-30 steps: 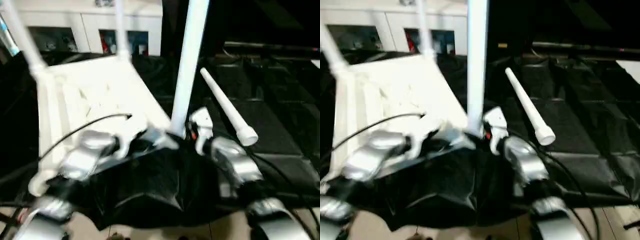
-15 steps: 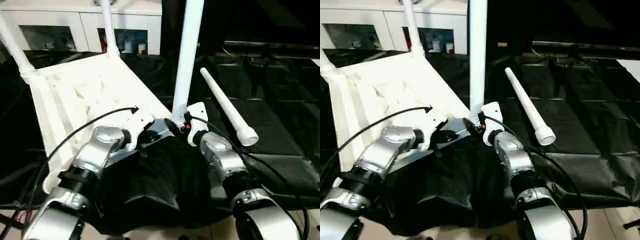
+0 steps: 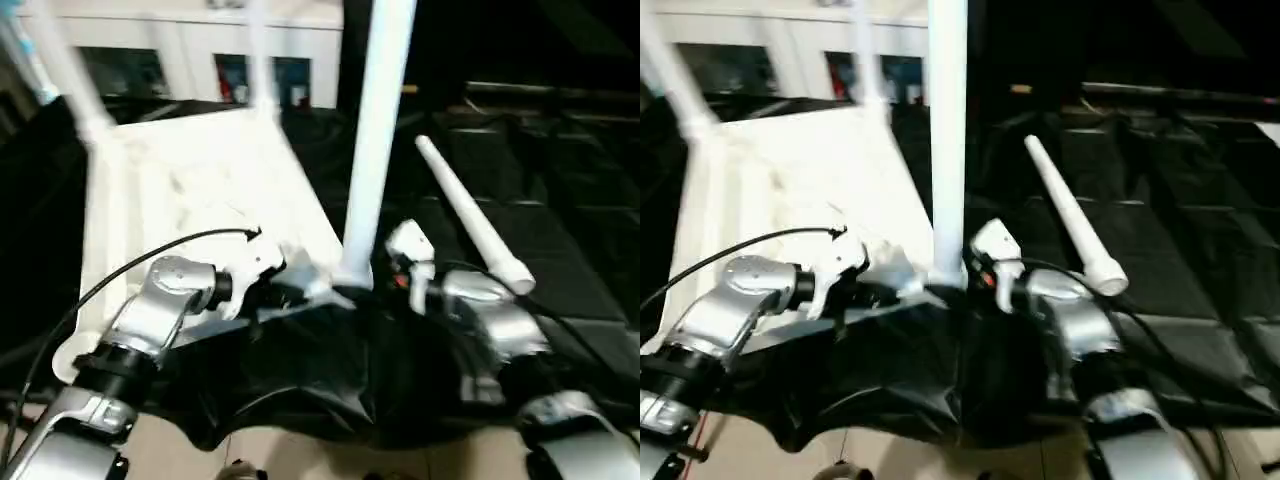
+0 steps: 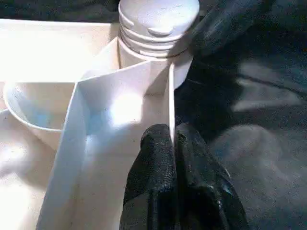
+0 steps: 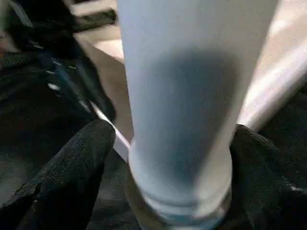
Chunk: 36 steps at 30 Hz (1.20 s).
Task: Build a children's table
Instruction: Rotate leg to tighten
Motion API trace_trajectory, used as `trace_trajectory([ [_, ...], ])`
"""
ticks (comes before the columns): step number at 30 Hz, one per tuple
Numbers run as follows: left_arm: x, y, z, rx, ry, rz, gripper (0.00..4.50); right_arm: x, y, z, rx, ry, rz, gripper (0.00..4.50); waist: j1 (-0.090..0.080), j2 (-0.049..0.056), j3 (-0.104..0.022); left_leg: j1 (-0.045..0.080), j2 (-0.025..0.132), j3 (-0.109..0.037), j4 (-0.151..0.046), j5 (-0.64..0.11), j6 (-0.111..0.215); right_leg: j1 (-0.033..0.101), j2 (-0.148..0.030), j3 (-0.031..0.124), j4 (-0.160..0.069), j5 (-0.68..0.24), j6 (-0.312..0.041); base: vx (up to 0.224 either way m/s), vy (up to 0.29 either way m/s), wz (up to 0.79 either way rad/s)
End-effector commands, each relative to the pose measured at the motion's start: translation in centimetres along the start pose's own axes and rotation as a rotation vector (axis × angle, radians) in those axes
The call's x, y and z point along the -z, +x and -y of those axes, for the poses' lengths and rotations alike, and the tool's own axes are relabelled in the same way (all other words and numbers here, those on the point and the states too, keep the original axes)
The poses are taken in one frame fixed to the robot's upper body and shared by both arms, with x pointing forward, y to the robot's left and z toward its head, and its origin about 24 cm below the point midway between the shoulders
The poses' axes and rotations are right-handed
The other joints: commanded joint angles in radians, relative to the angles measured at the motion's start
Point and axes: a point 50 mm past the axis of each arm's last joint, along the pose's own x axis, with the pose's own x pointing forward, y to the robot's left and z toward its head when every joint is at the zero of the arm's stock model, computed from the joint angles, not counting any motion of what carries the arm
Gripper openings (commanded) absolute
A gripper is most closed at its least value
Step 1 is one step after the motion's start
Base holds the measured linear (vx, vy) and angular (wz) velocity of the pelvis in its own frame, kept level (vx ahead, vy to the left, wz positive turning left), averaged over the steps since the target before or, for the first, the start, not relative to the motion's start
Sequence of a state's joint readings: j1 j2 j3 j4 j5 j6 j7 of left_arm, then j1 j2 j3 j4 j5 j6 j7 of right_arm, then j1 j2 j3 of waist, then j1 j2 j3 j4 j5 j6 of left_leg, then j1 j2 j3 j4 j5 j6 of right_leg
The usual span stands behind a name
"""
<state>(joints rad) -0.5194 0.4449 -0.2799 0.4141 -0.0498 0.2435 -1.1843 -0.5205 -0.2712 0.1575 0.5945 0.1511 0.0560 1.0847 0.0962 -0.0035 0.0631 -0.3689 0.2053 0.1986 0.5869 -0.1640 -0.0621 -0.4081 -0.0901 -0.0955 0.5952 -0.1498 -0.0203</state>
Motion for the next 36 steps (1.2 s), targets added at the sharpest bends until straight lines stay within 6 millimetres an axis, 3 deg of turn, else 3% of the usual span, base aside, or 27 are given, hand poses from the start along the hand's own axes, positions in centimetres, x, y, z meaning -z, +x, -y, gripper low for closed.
trace_trajectory([
  [1,-1.3,0.1,0.4,0.074,0.071,0.031,0.0,-0.1,-0.1,-0.9,-0.104,-0.015,-0.013,3.64,-0.001,0.011,-0.072,0.026,0.035,-0.016,-0.072,-0.331,0.014,0.044,-0.057,0.053,-0.075,-0.339,-0.194,0.0,0.0,0.0],
  [4,-1.1,-0.3,0.4,0.09,0.074,0.014,0.0,0.1,-0.4,-1.3,-0.144,-0.02,-0.035,3.31,0.002,0.009,-0.073,0.023,0.035,-0.017,-0.073,-0.327,0.006,0.044,-0.058,0.054,-0.073,-0.343,-0.187,0.0,0.0,0.0],
  [5,-1.0,-0.5,0.3,0.101,0.077,0.005,0.0,0.1,-0.5,-1.5,-0.158,-0.019,-0.041,3.31,0.002,0.013,-0.072,0.023,0.034,-0.018,-0.074,-0.33,0.003,0.044,-0.058,0.053,-0.075,-0.347,-0.187,0.0,0.0,0.0],
  [9,-0.8,-0.8,0.3,0.126,0.075,-0.01,0.0,-0.1,-0.5,-1.6,-0.166,-0.013,-0.041,2.89,0.001,0.014,-0.072,0.021,0.034,-0.02,-0.075,-0.329,-0.002,0.046,-0.058,0.053,-0.072,-0.338,-0.19,0.0,0.0,0.0],
  [17,-1.3,0.0,0.2,0.087,0.07,0.024,0.0,0.0,-0.3,-1.7,-0.139,0.009,-0.034,2.63,0.001,0.013,-0.075,0.021,0.034,-0.019,-0.073,-0.314,-0.003,0.047,-0.058,0.053,-0.069,-0.304,-0.201,0.0,0.0,0.0],
  [18,-1.4,0.1,0.1,0.076,0.066,0.034,0.0,0.1,-0.2,-1.7,-0.128,0.014,-0.028,2.63,0.0,0.004,-0.074,0.021,0.033,-0.018,-0.072,-0.32,-0.001,0.047,-0.059,0.053,-0.073,-0.325,-0.195,0.0,0.0,0.0],
  [20,-1.9,0.6,-0.1,0.035,0.052,0.064,0.0,0.2,0.2,-1.4,-0.059,0.036,-0.011,2.62,0.001,0.008,-0.074,0.021,0.033,-0.019,-0.072,-0.318,-0.002,0.046,-0.061,0.054,-0.073,-0.341,-0.19,0.0,0.0,0.0],
  [21,-2.2,1.0,-0.3,0.001,0.043,0.079,0.0,0.4,0.5,-1.1,0.0,0.056,0.003,2.62,-0.002,0.003,-0.072,0.021,0.03,-0.019,-0.071,-0.323,-0.006,0.044,-0.062,0.053,-0.078,-0.382,-0.177,0.0,0.0,0.0],
  [26,-3.4,2.4,-1.3,-0.134,-0.005,0.116,0.0,1.1,2.2,0.0,0.249,0.139,0.032,2.61,-0.019,0.002,-0.069,0.02,0.026,-0.026,-0.072,-0.346,-0.022,0.045,-0.065,0.046,-0.091,-0.482,-0.137,0.0,0.0,0.0],
  [27,-3.7,2.9,-1.5,-0.171,-0.015,0.121,0.0,1.2,2.7,0.2,0.304,0.165,0.042,2.61,-0.024,0.008,-0.07,0.017,0.024,-0.028,-0.072,-0.341,-0.02,0.046,-0.065,0.045,-0.093,-0.482,-0.129,0.0,0.0,0.0],
  [29,-4.4,3.7,-2.1,-0.253,-0.041,0.127,0.0,1.4,3.8,0.4,0.404,0.219,0.053,2.61,-0.033,0.009,-0.07,0.022,0.022,-0.026,-0.07,-0.347,-0.021,0.038,-0.061,0.045,-0.094,-0.471,-0.137,0.0,0.0,0.0],
  [30,-4.7,4.1,-2.3,-0.293,-0.059,0.133,0.0,1.3,4.2,0.6,0.456,0.24,0.053,2.61,-0.038,0.007,-0.071,0.021,0.023,-0.028,-0.07,-0.346,-0.022,0.042,-0.062,0.043,-0.094,-0.467,-0.141,0.0,0.0,0.0],
  [31,-5.2,4.6,-2.5,-0.33,-0.078,0.143,0.0,1.3,4.7,0.8,0.521,0.261,0.051,2.61,-0.039,0.017,-0.072,0.02,0.021,-0.026,-0.069,-0.34,-0.021,0.041,-0.06,0.044,-0.093,-0.456,-0.144,0.0,0.0,0.0],
  [32,-5.4,4.8,-2.6,-0.346,-0.083,0.148,0.0,1.2,4.9,0.9,0.545,0.273,0.055,2.61,-0.039,0.017,-0.072,0.02,0.021,-0.026,-0.069,-0.34,-0.021,0.041,-0.06,0.044,-0.093,-0.456,-0.144,0.0,0.0,0.0],
  [33,-5.7,5.1,-2.6,-0.359,-0.09,0.154,0.0,1.1,5.1,1.0,0.572,0.285,0.061,2.61,-0.042,0.012,-0.075,0.019,0.021,-0.026,-0.068,-0.335,-0.02,0.044,-0.059,0.043,-0.09,-0.422,-0.153,0.0,0.0,0.0],
  [34,-5.9,5.4,-2.5,-0.354,-0.088,0.159,0.0,0.9,5.3,1.1,0.591,0.285,0.069,2.61,-0.039,0.016,-0.076,0.018,0.021,-0.025,-0.068,-0.322,-0.012,0.045,-0.06,0.045,-0.087,-0.392,-0.16,0.0,0.0,0.0],
  [36,-6.3,5.8,-2.3,-0.345,-0.077,0.168,0.0,0.4,5.6,1.1,0.602,0.275,0.097,2.61,-0.041,0.015,-0.08,0.013,0.022,-0.023,-0.068,-0.296,0.0,0.049,-0.056,0.046,-0.08,-0.323,-0.176,0.0,0.0,0.0],
])
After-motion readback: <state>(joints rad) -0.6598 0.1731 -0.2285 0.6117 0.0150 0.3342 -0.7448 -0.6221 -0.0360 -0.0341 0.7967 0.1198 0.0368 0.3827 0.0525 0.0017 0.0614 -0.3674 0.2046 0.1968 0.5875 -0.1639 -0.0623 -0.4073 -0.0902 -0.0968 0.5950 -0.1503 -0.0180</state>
